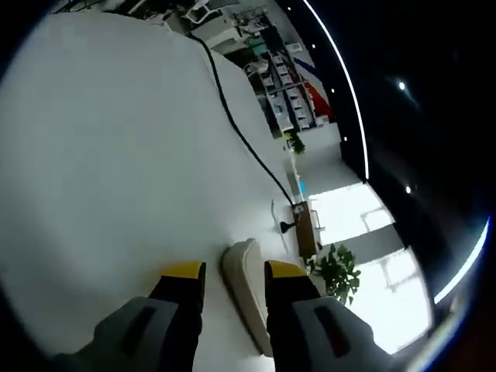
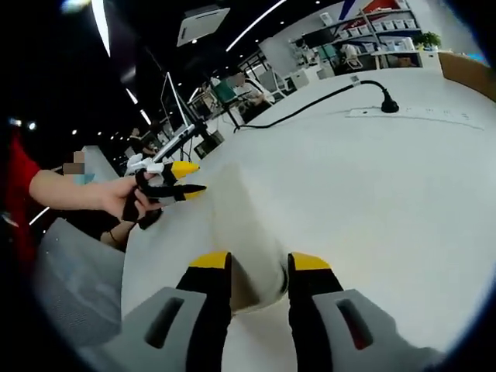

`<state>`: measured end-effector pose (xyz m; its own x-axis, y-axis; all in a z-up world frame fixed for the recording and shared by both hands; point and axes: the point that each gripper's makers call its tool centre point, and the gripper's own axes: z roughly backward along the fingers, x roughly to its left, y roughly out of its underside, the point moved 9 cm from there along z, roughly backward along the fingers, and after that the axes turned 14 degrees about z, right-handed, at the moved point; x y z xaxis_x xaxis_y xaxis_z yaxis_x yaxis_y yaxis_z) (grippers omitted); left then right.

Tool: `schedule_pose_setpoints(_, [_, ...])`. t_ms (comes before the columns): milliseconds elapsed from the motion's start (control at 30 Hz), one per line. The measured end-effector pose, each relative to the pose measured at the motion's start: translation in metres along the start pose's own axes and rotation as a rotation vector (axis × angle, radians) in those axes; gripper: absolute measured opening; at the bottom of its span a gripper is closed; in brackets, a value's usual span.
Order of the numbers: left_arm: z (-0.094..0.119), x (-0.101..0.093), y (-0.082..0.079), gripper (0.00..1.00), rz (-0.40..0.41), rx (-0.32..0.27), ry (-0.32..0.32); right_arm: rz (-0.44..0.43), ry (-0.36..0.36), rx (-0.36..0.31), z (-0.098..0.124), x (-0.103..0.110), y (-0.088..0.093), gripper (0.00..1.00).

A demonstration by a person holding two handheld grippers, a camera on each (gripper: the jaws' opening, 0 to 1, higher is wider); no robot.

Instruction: Arrange the utensils inside the cutlery case until each visible utensil rests in its matching compartment.

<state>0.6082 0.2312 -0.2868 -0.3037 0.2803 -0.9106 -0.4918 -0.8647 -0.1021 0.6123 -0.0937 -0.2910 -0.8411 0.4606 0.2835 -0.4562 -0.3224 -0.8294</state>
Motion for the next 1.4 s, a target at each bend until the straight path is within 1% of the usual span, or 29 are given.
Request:
schedule_pose_setpoints(67, [-0.005, -0.005, -0.003, 0.39, -0.019, 0.006, 0.003, 0.003, -0.012, 0.011, 0.0, 0.0, -0.001, 0.25])
schedule_pose_setpoints(133, [-0.009, -0.008, -0.004, 0.39, -0.059, 0.035, -0.002, -0.009, 0.01, 0.038, 0.0, 0.0, -0.004, 0.26])
schedule_pose_setpoints(200, [-0.011, -0.01, -0.004, 0.39, -0.086, 0.042, -0.004, 0.056, 0.049, 0.078, -0.002, 0.003, -0.006, 0.36])
schedule_pose_setpoints(233, [-0.011, -0.011, -0.005, 0.39, -0.083, 0.044, -0.002, 0.11, 0.07, 0.129, -0.001, 0.005, -0.005, 0.42])
schedule_pose_setpoints(267, [-0.01, -0.011, -0.005, 0.39, -0.079, 0.042, 0.0, 0.164, 0.092, 0.098, -0.005, 0.005, -0.009, 0.46])
schedule_pose_setpoints(300, [-0.01, -0.011, -0.005, 0.39, -0.079, 0.037, 0.001, 0.159, 0.09, 0.112, -0.006, 0.009, -0.008, 0.48])
schedule_pose_setpoints(333, [-0.009, -0.01, -0.006, 0.39, -0.08, 0.036, -0.003, 0.19, 0.078, 0.118, -0.009, 0.013, -0.01, 0.49])
schedule_pose_setpoints(400, [-0.008, -0.008, -0.006, 0.39, -0.103, 0.043, -0.013, 0.354, 0.094, 0.213, -0.019, 0.016, -0.01, 0.46])
schedule_pose_setpoints(433, [-0.008, -0.007, -0.007, 0.39, -0.12, 0.048, -0.021, 0.424, 0.085, 0.278, -0.025, 0.02, -0.008, 0.44])
schedule_pose_setpoints(467, [-0.007, -0.006, -0.008, 0.39, -0.142, 0.053, -0.031, 0.47, 0.089, 0.318, -0.028, 0.023, -0.007, 0.44])
schedule_pose_setpoints(500, [-0.007, -0.006, -0.008, 0.39, -0.146, 0.054, -0.032, 0.526, 0.079, 0.315, -0.034, 0.024, -0.009, 0.44])
schedule_pose_setpoints(567, [-0.006, -0.005, -0.012, 0.39, -0.15, 0.05, -0.036, 0.569, 0.072, 0.336, -0.038, 0.027, -0.009, 0.45])
schedule_pose_setpoints(600, [-0.006, -0.006, -0.014, 0.39, -0.154, 0.054, -0.031, 0.572, 0.029, 0.319, -0.038, 0.03, -0.008, 0.45])
schedule_pose_setpoints(633, [-0.006, -0.005, -0.015, 0.4, -0.167, 0.059, -0.037, 0.574, 0.008, 0.319, -0.037, 0.031, -0.007, 0.45])
schedule_pose_setpoints(667, [-0.005, -0.003, -0.017, 0.4, -0.202, 0.068, -0.057, 0.608, -0.022, 0.322, -0.037, 0.029, -0.008, 0.44])
schedule_pose_setpoints(700, [-0.003, -0.002, -0.018, 0.4, -0.213, 0.077, -0.069, 0.602, -0.038, 0.334, -0.036, 0.03, -0.008, 0.44])
schedule_pose_setpoints(733, [-0.002, 0.001, -0.018, 0.4, -0.218, 0.085, -0.084, 0.651, -0.077, 0.326, -0.035, 0.031, -0.01, 0.44])
schedule_pose_setpoints(800, [0.002, 0.004, -0.018, 0.37, -0.226, 0.093, -0.081, 0.655, -0.101, 0.347, -0.03, 0.032, -0.011, 0.44])
schedule_pose_setpoints(833, [0.003, 0.008, -0.016, 0.34, -0.228, 0.116, -0.088, 0.669, -0.124, 0.358, -0.028, 0.032, -0.01, 0.44])
schedule_pose_setpoints(900, [0.006, 0.01, -0.005, 0.3, -0.213, 0.199, -0.069, 0.691, -0.146, 0.363, -0.027, 0.032, -0.012, 0.44])
schedule_pose_setpoints(967, [0.006, 0.008, -0.001, 0.33, -0.296, 0.172, -0.032, 0.709, -0.165, 0.376, -0.027, 0.031, -0.012, 0.44])
schedule_pose_setpoints(1000, [0.007, 0.008, 0.002, 0.35, -0.316, 0.173, -0.027, 0.717, -0.179, 0.383, -0.026, 0.032, -0.012, 0.44])
schedule_pose_setpoints(1067, [0.007, 0.009, 0.007, 0.35, -0.298, 0.178, -0.035, 0.75, -0.219, 0.387, -0.026, 0.034, -0.011, 0.44])
schedule_pose_setpoints(1100, [0.009, 0.009, 0.012, 0.34, -0.259, 0.198, -0.022, 0.758, -0.231, 0.395, -0.023, 0.034, -0.011, 0.44])
schedule_pose_setpoints(1133, [0.01, 0.011, 0.014, 0.32, -0.248, 0.217, -0.038, 0.773, -0.252, 0.394, -0.023, 0.036, -0.012, 0.44])
schedule_pose_setpoints(1167, [0.012, 0.011, 0.018, 0.3, -0.261, 0.227, -0.046, 0.778, -0.254, 0.395, -0.022, 0.036, -0.013, 0.44])
schedule_pose_setpoints(1233, [0.017, 0.013, 0.026, 0.24, -0.341, 0.265, -0.066, 0.777, -0.252, 0.396, -0.021, 0.036, -0.014, 0.45])
schedule_pose_setpoints(1267, [0.018, 0.013, 0.029, 0.23, -0.341, 0.257, -0.064, 0.779, -0.252, 0.397, -0.02, 0.036, -0.015, 0.45])
schedule_pose_setpoints(1400, [0.02, 0.02, 0.034, 0.22, -0.226, 0.198, -0.028, 0.771, -0.225, 0.415, -0.016, 0.036, -0.015, 0.44])
